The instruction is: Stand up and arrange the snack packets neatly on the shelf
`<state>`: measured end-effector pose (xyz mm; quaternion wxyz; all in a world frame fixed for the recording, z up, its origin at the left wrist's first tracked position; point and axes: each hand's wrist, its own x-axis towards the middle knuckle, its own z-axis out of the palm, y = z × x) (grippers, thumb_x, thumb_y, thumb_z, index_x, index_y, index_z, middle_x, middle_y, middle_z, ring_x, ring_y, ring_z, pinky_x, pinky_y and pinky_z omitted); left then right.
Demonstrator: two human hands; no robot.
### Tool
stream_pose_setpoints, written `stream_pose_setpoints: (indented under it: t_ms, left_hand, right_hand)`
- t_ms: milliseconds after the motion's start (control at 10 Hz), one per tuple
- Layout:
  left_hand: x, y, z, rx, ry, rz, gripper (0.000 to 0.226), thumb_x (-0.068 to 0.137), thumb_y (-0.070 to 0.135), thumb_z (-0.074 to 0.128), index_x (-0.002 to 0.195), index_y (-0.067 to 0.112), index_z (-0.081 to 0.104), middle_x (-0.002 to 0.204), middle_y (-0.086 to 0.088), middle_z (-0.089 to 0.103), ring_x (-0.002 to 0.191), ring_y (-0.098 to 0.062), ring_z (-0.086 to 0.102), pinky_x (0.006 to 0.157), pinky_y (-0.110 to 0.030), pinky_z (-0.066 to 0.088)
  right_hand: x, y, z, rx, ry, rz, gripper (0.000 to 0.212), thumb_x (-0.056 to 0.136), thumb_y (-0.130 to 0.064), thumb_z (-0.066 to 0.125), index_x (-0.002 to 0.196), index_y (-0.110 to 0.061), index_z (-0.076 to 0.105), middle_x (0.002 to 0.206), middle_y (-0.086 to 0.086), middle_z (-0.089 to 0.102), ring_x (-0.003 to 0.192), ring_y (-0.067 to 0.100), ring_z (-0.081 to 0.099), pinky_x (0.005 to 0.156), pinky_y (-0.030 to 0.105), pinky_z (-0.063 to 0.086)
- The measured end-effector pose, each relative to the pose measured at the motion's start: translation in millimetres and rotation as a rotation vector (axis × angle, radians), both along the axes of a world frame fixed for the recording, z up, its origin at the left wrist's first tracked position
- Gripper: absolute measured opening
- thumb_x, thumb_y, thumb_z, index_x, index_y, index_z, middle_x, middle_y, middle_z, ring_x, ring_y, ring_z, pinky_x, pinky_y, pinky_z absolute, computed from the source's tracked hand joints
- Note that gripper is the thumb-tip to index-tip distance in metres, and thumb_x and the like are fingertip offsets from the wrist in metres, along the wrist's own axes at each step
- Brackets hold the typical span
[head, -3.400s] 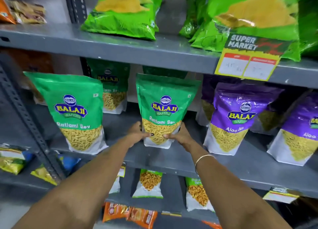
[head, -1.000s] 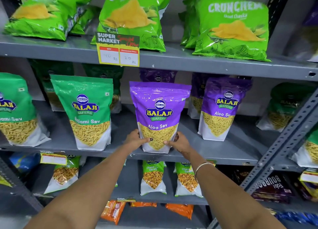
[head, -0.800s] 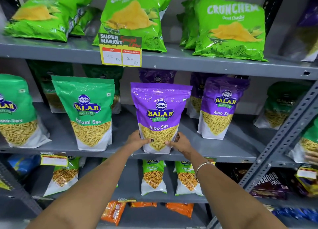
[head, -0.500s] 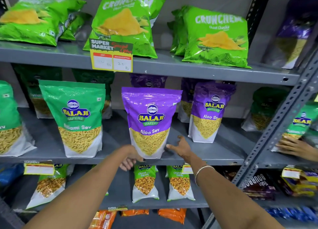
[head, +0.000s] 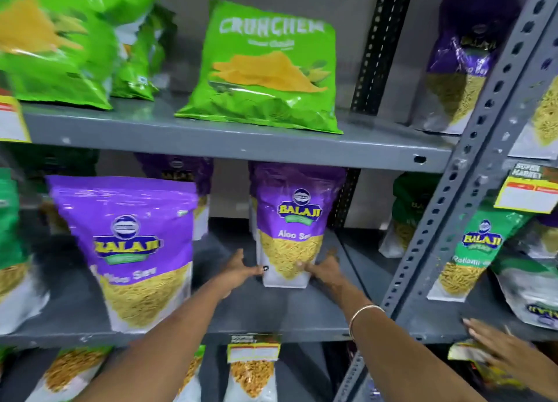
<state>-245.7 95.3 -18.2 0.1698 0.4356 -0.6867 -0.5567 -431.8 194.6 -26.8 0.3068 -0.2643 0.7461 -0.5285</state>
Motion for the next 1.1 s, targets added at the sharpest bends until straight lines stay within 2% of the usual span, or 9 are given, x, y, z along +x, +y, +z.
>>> stream_pose_setpoints:
  t_ms: [100, 200, 300, 400, 600, 700, 800, 1000, 1100]
  left_hand:
    - [-42.6, -5.1, -5.6, 0.012, 0.151, 0.084, 0.045, 0.08, -0.006, 0.064, 0.119, 0.004, 0.045, 0.134, -0.015, 0.051, 0.092, -0.014, 0.057, 0.071, -0.01, 0.05]
    - [-53.5, 1.1, -9.3, -0.017, 0.132, 0.123, 0.031, 0.078, -0.01, 0.065, 0.088, 0.014, 0.049, 0.112, -0.015, 0.06, 0.074, -0.007, 0.053, 0.059, -0.008, 0.049]
    - [-48.0, 8.3, -18.4, -0.023, 0.063, 0.184, 0.038, 0.071, 0.0, 0.074, 0.076, 0.022, 0.043, 0.101, -0.016, 0.063, 0.086, -0.021, 0.06, 0.085, -0.035, 0.054]
    - [-39.9, 10.7, -28.1, -0.019, 0.028, 0.147, 0.039, 0.058, 0.017, 0.08, 0.079, 0.021, 0.048, 0.112, -0.021, 0.065, 0.102, -0.029, 0.062, 0.097, -0.05, 0.048]
    - [-17.9, 47.8, -9.4, -0.05, -0.076, 0.081, 0.046, 0.06, 0.028, 0.083, 0.091, 0.008, 0.057, 0.098, -0.006, 0.07, 0.088, -0.017, 0.064, 0.072, -0.032, 0.054]
    - [-9.4, 55.9, -10.7, -0.076, -0.11, 0.05, 0.065, 0.053, 0.036, 0.084, 0.105, 0.003, 0.061, 0.111, -0.008, 0.07, 0.1, -0.023, 0.065, 0.083, -0.036, 0.054]
    - [-8.5, 54.7, -17.6, -0.079, -0.098, 0.043, 0.074, 0.045, 0.043, 0.083, 0.104, 0.004, 0.06, 0.117, -0.01, 0.068, 0.108, -0.027, 0.064, 0.095, -0.041, 0.051]
    - [-4.6, 76.3, 1.5, -0.123, -0.16, 0.071, 0.055, 0.07, 0.024, 0.078, 0.114, 0.001, 0.054, 0.123, -0.011, 0.063, 0.115, -0.031, 0.058, 0.095, -0.036, 0.047]
    - [-3.4, 77.9, 1.0, -0.147, -0.196, 0.05, 0.065, 0.07, 0.033, 0.077, 0.121, 0.004, 0.048, 0.131, -0.012, 0.058, 0.12, -0.029, 0.055, 0.102, -0.045, 0.045]
  right_hand:
    - [-26.4, -12.6, -11.3, -0.192, -0.221, 0.217, 0.062, 0.053, -0.001, 0.081, 0.108, -0.015, 0.056, 0.118, 0.022, 0.064, 0.107, 0.036, 0.061, 0.095, 0.055, 0.049]
    - [-34.2, -12.9, -16.9, -0.219, -0.242, 0.294, 0.046, 0.056, 0.002, 0.078, 0.097, -0.013, 0.066, 0.102, 0.014, 0.071, 0.097, 0.032, 0.065, 0.092, 0.047, 0.053]
    - [-38.2, -1.7, -19.1, -0.149, -0.224, 0.322, 0.074, 0.048, -0.012, 0.085, 0.115, 0.001, 0.057, 0.118, 0.022, 0.066, 0.109, 0.036, 0.062, 0.099, 0.051, 0.048]
    - [-31.9, 12.9, -13.9, -0.093, -0.169, 0.327, 0.085, 0.047, -0.018, 0.087, 0.122, 0.001, 0.051, 0.125, 0.022, 0.062, 0.114, 0.034, 0.06, 0.102, 0.05, 0.046]
    - [-13.2, 49.4, -7.3, -0.024, -0.088, 0.32, 0.064, 0.069, -0.006, 0.078, 0.126, -0.001, 0.048, 0.125, 0.015, 0.062, 0.104, 0.022, 0.06, 0.078, 0.023, 0.055]
    - [-3.9, 64.3, -3.7, -0.005, -0.063, 0.349, 0.059, 0.071, -0.008, 0.077, 0.124, -0.002, 0.051, 0.119, 0.009, 0.063, 0.097, 0.018, 0.061, 0.061, 0.011, 0.052]
    - [-1.8, 69.9, -4.3, -0.008, -0.057, 0.34, 0.063, 0.07, -0.011, 0.079, 0.125, -0.005, 0.05, 0.124, 0.011, 0.063, 0.104, 0.021, 0.061, 0.064, 0.015, 0.05]
    - [2.5, 75.5, -2.5, 0.002, -0.069, 0.336, 0.064, 0.07, -0.012, 0.078, 0.126, -0.006, 0.048, 0.126, 0.014, 0.063, 0.109, 0.025, 0.062, 0.063, 0.017, 0.055]
    - [8.9, 77.4, 2.8, -0.03, -0.081, 0.322, 0.081, 0.067, -0.013, 0.081, 0.134, -0.005, 0.037, 0.135, 0.014, 0.055, 0.122, 0.027, 0.054, 0.096, 0.039, 0.052]
